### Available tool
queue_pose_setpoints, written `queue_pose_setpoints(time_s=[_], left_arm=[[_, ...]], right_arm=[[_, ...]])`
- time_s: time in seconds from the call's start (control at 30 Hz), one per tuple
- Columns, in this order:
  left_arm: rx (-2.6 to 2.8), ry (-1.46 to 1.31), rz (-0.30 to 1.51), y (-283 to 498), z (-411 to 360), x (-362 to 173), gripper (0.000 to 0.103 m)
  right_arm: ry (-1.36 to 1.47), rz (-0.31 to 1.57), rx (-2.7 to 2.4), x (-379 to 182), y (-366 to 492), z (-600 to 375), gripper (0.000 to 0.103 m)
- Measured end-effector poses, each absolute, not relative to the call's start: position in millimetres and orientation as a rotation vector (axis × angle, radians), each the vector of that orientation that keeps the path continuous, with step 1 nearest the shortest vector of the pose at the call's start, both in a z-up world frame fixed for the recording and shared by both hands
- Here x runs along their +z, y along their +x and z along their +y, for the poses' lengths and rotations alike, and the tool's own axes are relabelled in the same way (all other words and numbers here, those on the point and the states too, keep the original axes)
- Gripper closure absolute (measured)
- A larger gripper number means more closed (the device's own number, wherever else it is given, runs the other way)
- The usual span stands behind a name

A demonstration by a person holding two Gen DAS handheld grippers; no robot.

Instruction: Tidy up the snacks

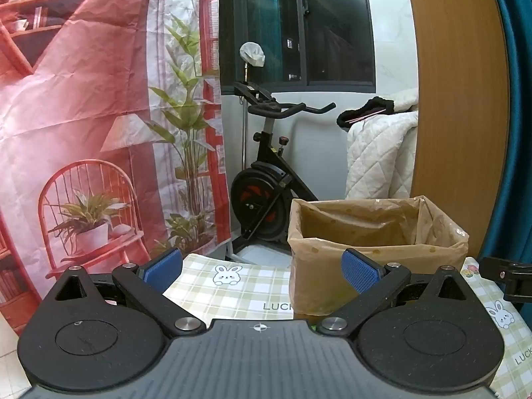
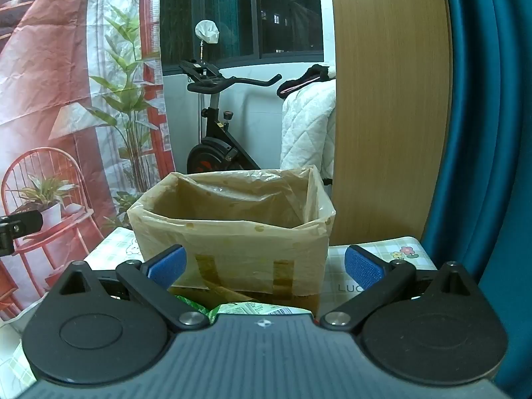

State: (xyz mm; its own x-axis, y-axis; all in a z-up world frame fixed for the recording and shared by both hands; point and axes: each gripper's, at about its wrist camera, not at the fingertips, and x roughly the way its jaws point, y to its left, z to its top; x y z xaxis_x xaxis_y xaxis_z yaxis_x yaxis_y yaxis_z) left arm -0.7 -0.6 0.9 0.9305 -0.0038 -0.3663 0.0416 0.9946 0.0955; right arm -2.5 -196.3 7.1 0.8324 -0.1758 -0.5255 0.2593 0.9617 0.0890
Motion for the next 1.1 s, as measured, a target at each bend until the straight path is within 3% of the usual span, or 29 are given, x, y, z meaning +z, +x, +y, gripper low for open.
queue_pose_setpoints(time_s=[0.5,0.7,1.0,1.1], left_arm=[[-0.040,0.037,0.399,16.9,9.8,-32.2,0.001],[-0.091,-0.120,0.411,19.6,26.7,-51.0,0.001],[-0.103,-0.017,0.387,24.9,18.5,-68.3,0.000],[-0.139,-0.014,0.459,24.9,12.4,-85.8,0.001]], right_arm=[[0.186,0.477,-0.251,-7.3,-4.4,-200.8,0.000],[0.188,0.488,-0.244,-36.0,-5.2,-203.5,0.000],[0.180,0.547,-0.197,-78.5,-12.5,-198.3,0.000],[0.173,0.540,-0.222,-84.6,-15.3,-199.3,0.000]])
